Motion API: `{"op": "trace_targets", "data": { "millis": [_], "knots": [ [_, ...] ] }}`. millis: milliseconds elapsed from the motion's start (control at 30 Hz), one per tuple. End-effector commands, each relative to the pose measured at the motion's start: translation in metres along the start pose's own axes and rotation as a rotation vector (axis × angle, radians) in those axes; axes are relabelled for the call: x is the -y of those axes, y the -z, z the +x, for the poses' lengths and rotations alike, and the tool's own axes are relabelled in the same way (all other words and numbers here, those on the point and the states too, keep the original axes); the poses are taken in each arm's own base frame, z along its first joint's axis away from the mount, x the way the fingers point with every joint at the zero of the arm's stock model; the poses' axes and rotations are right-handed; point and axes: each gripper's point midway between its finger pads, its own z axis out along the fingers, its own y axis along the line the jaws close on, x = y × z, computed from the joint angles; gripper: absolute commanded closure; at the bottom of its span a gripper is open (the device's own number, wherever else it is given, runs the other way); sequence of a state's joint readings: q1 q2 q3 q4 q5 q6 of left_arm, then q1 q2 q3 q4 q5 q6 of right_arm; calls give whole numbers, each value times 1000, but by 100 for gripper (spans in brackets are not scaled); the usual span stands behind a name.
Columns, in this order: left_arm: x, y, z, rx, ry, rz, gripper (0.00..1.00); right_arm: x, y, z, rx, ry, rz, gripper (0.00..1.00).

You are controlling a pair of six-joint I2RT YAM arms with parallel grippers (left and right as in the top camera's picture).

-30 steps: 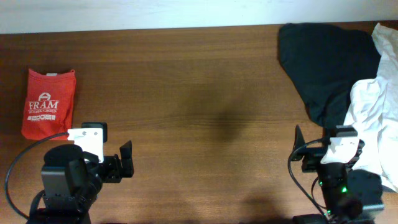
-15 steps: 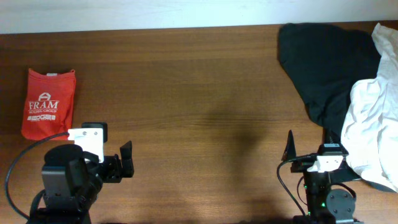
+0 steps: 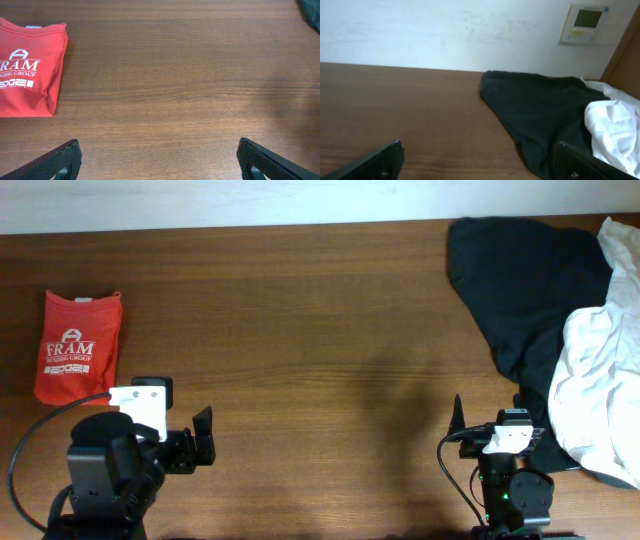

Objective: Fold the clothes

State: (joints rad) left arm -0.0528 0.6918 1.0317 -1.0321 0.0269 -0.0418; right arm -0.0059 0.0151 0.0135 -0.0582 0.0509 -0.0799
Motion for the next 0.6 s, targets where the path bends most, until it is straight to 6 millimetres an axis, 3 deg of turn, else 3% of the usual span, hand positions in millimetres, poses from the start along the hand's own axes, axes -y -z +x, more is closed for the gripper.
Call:
{"op": "trace_targets", "data": {
  "millis": [0,567],
  "knots": [
    [0,0,1,-2,-10,1,1,-1,0,8,-23,18,-7,1],
    [0,0,1,-3,-10,1,1,-4,0,7,-18,17,-26,1]
  ]
}}
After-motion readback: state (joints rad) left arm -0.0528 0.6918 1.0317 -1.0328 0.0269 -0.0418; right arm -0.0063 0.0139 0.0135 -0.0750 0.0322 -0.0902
